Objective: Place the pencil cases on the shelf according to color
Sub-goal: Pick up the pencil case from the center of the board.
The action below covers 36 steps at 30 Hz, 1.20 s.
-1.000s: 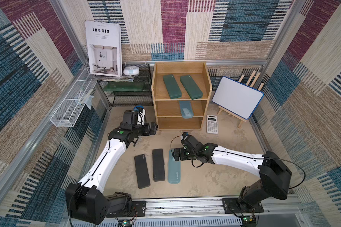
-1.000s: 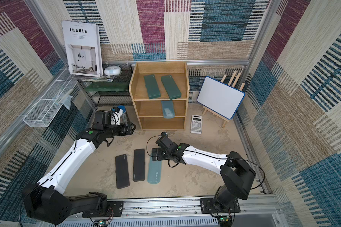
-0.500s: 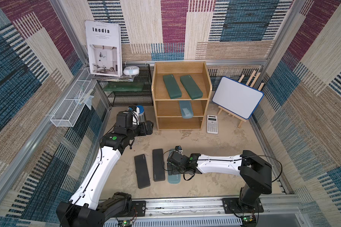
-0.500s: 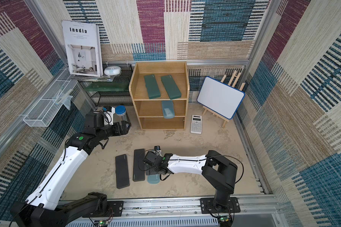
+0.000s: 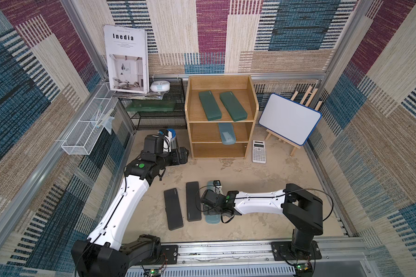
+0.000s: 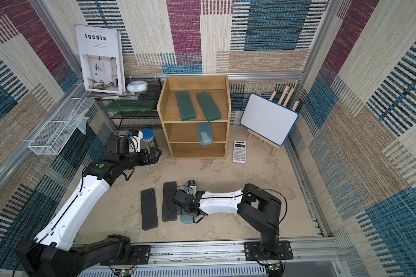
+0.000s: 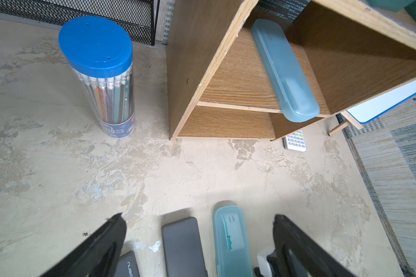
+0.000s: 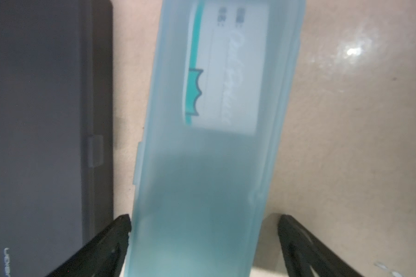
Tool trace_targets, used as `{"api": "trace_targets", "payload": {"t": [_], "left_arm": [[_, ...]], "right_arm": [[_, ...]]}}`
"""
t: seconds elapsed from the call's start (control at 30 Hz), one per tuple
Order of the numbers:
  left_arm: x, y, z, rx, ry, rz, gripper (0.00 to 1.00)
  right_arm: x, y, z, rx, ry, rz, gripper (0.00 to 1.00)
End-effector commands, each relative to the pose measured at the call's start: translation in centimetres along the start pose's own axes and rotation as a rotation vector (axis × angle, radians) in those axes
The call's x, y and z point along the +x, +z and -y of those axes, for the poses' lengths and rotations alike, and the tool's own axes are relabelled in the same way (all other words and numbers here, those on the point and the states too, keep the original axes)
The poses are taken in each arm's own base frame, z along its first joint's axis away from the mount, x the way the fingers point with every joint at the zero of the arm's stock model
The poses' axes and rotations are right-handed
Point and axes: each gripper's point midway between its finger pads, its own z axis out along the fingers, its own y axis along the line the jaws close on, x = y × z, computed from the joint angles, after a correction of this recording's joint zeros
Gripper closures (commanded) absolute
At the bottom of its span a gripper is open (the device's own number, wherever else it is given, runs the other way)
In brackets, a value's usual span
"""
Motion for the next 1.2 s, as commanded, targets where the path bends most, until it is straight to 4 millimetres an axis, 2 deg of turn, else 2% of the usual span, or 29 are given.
{"api": "trace_targets", "payload": {"t": [0.0,0.17,0.3,0.37,0.43,0.53,0.6,0.63,0.77,0.87,1.03,1.17], "left_arm": [[0.5,0.9,0.2,0.025,0.006,-0.009,0.0],[1.7,3.6,-1.2,-0.008,0.016,-0.034,0.0],[2.0,4.9,-1.5,-0.03,0.005,-0.117,0.01],[1.9,4.7,-1.5,-0.042,-0.025,-0.151,0.0],[1.5,4.1,-0.4,0.004,-0.04,-0.172,0.01],[1.9,2.8,0.8,0.053,-0.075,-0.182,0.0],[2.6,1.4,1.5,0.084,-0.089,-0.203,0.0],[3.4,0.8,1.5,0.093,-0.091,-0.21,0.01],[7.7,-1.0,-0.9,-0.003,-0.126,-0.234,0.01],[10.3,-2.2,-1.6,-0.017,-0.131,-0.245,0.01],[11.9,-3.7,-3.0,-0.074,-0.113,-0.211,0.01],[12.4,-3.7,-3.7,-0.099,-0.101,-0.215,0.0]], "right_arm": [[1.7,-0.6,3.6,0.128,-0.018,-0.077,0.01],[0.5,-3.8,2.5,0.048,-0.013,-0.099,0.0],[-0.5,-6.2,2.4,-0.052,0.031,-0.024,0.0],[-1.0,-7.3,1.7,-0.159,0.019,0.032,0.0],[-0.7,-7.9,1.5,-0.232,-0.032,0.052,0.0],[0.2,-8.1,3.1,-0.165,0.01,0.003,0.0],[0.6,-8.5,3.1,-0.15,0.0,-0.022,0.0],[0.9,-8.4,3.1,-0.147,-0.007,-0.022,0.0],[2.2,-6.9,2.7,-0.143,-0.009,-0.065,0.0],[3.1,-5.8,2.4,-0.078,-0.05,-0.088,0.0],[4.0,-3.8,1.7,0.006,-0.087,-0.13,0.0],[4.6,-2.7,1.9,0.046,-0.076,-0.148,0.0]]}}
